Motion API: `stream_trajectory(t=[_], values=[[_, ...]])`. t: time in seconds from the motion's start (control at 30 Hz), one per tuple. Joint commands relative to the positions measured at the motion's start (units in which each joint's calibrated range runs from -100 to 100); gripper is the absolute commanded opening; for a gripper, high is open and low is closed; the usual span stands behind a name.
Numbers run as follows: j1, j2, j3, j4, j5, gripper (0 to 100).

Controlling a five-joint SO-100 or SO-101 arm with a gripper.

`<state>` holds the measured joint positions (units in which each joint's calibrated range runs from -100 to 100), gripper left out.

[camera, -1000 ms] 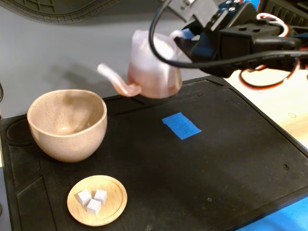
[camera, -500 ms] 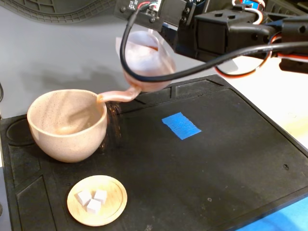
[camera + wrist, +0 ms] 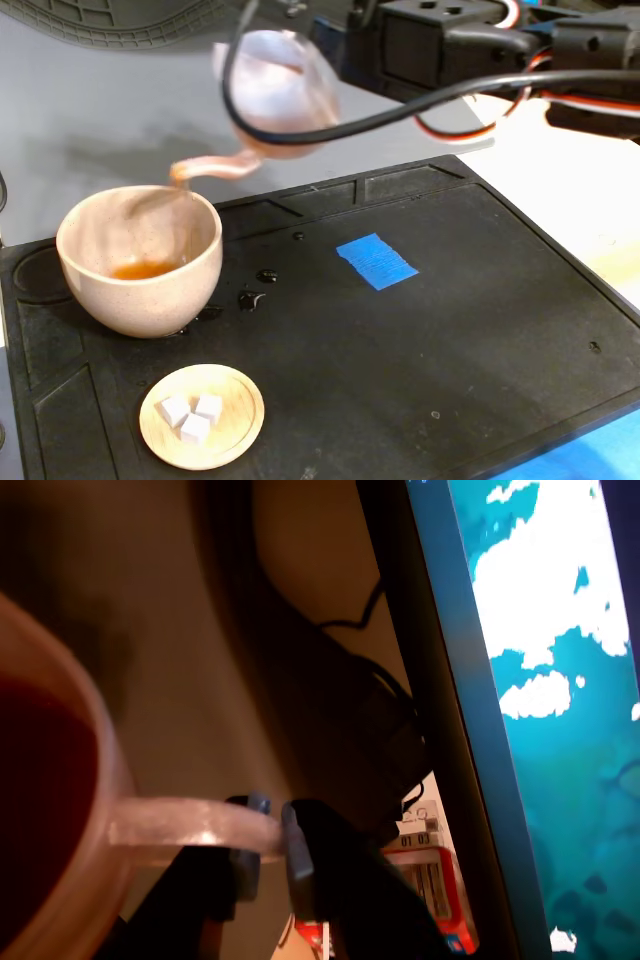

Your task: Pick up a kettle and pour liquid into a cup.

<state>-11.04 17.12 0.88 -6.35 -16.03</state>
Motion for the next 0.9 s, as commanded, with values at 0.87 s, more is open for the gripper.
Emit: stream_trajectory(t=[0.87], values=[[1.18, -1.0, -3.42, 0.08, -8.98, 1]])
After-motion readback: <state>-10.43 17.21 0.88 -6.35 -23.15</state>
